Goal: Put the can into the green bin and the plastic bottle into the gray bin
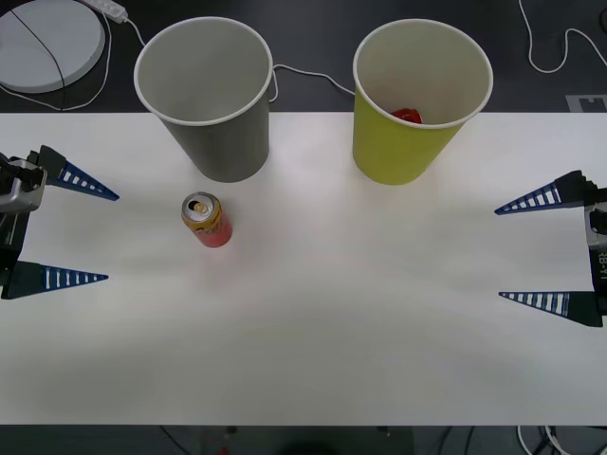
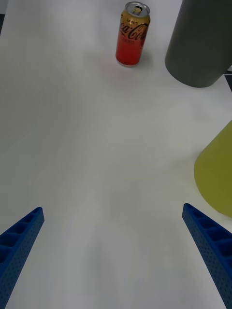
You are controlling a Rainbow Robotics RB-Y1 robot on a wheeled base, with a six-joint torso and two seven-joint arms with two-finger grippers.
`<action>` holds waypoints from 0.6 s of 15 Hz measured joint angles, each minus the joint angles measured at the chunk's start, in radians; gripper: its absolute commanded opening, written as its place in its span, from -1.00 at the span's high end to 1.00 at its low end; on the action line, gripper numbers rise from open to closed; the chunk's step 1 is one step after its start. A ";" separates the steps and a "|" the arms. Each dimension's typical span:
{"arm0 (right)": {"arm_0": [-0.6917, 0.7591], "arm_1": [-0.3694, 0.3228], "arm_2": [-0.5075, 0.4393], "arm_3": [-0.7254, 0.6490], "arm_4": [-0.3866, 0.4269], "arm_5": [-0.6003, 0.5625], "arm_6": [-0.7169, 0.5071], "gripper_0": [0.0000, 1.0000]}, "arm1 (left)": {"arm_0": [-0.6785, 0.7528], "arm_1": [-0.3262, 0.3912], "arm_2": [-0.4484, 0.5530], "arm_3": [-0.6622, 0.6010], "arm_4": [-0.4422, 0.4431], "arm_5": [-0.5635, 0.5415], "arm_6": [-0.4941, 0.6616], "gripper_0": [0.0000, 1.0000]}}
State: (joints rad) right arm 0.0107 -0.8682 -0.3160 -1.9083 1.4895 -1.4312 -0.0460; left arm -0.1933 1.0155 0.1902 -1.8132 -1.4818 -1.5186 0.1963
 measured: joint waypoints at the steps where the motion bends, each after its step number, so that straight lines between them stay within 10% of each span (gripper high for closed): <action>1: 0.000 0.000 0.000 0.000 0.000 0.000 0.000 -1.00 | 0.000 0.000 0.000 0.000 0.000 0.000 0.000 -1.00; 9: 0.000 0.000 0.000 0.000 0.000 0.000 0.000 -1.00 | -0.007 0.024 -0.023 -0.002 0.008 -0.003 0.003 -1.00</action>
State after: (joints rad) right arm 0.0107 -0.8682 -0.3160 -1.9083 1.4895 -1.4312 -0.0460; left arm -0.2007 1.0398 0.1673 -1.8149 -1.4735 -1.5213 0.1995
